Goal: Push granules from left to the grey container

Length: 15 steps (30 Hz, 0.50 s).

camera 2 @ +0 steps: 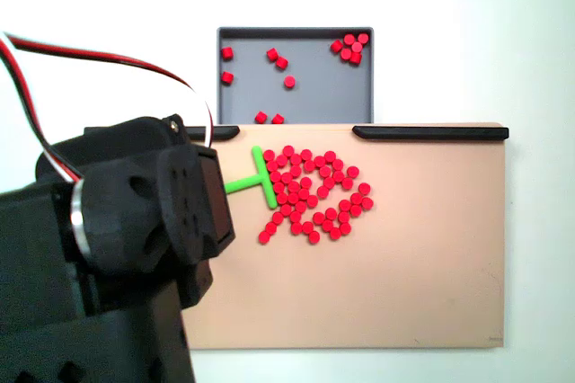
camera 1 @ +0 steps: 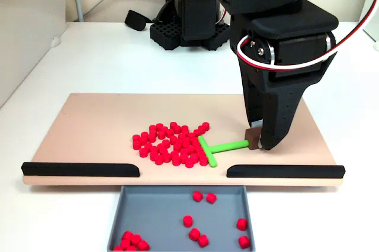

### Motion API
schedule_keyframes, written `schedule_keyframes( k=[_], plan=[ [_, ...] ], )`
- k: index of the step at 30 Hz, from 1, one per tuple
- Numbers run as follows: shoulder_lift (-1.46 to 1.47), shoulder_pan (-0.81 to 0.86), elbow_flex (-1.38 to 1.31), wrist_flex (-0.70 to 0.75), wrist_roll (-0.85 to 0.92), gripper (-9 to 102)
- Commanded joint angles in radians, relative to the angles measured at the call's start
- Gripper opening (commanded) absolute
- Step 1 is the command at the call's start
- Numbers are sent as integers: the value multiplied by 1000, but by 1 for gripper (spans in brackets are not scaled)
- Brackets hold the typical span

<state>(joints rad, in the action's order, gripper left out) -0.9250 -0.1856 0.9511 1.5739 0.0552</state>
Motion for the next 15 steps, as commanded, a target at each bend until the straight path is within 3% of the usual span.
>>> schedule_keyframes(
  k=[1,15],
  plan=[
    [-3,14,-5,5,3,0],
    [-2,31,0,5,44,0]
  ],
)
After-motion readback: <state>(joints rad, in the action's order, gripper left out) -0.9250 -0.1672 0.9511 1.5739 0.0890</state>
